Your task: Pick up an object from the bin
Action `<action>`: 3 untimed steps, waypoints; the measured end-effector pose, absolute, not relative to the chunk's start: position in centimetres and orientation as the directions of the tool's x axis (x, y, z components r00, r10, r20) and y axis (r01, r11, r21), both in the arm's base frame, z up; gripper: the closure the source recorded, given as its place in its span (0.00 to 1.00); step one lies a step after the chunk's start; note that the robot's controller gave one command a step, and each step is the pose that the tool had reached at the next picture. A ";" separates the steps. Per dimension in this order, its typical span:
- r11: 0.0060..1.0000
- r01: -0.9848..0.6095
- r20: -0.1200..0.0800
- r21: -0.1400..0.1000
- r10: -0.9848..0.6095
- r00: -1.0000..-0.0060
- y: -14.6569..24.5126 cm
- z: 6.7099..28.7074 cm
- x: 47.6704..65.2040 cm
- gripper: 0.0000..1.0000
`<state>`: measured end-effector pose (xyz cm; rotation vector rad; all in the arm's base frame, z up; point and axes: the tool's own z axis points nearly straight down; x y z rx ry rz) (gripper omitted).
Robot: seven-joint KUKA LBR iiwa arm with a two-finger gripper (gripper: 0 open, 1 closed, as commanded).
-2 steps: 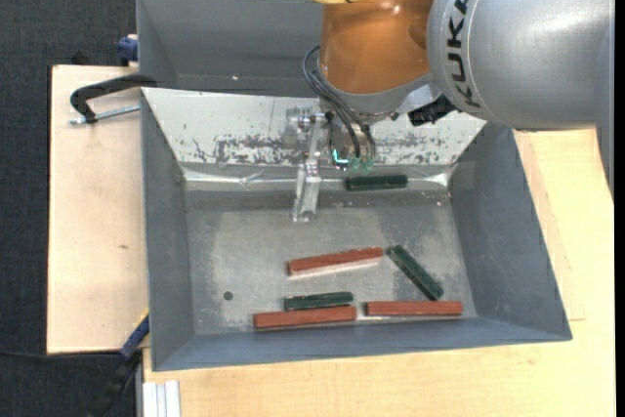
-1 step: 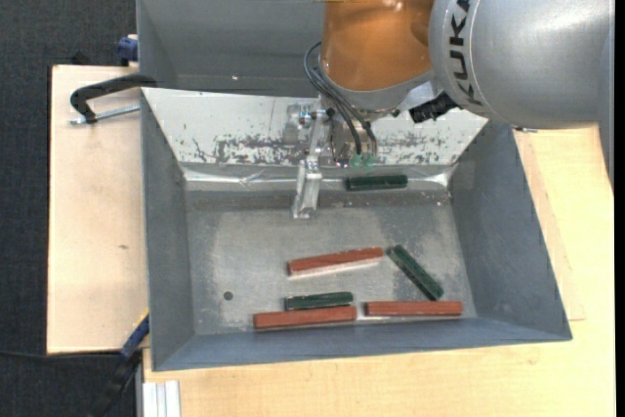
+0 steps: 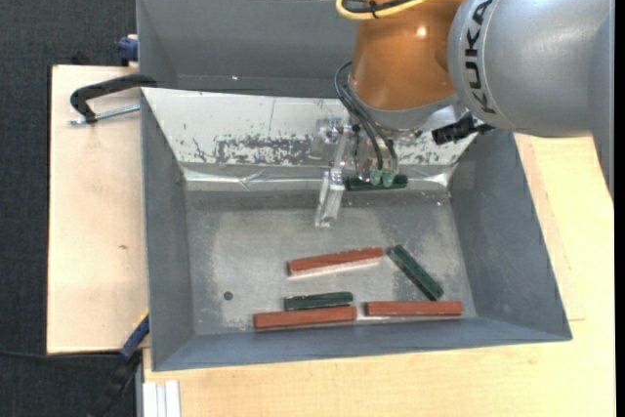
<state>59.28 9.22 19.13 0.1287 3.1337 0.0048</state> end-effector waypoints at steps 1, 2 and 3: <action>0.979 0.202 -0.004 0.003 0.202 -0.979 7.3 10.9 57.1 0.00; 0.960 0.280 0.001 0.002 0.280 -0.960 5.3 7.8 53.2 1.00; 0.960 0.281 0.001 0.002 0.281 -0.960 5.3 7.8 53.2 1.00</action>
Offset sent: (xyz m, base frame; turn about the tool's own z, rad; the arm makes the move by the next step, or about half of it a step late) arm -0.0607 -0.0398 -0.1136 0.2027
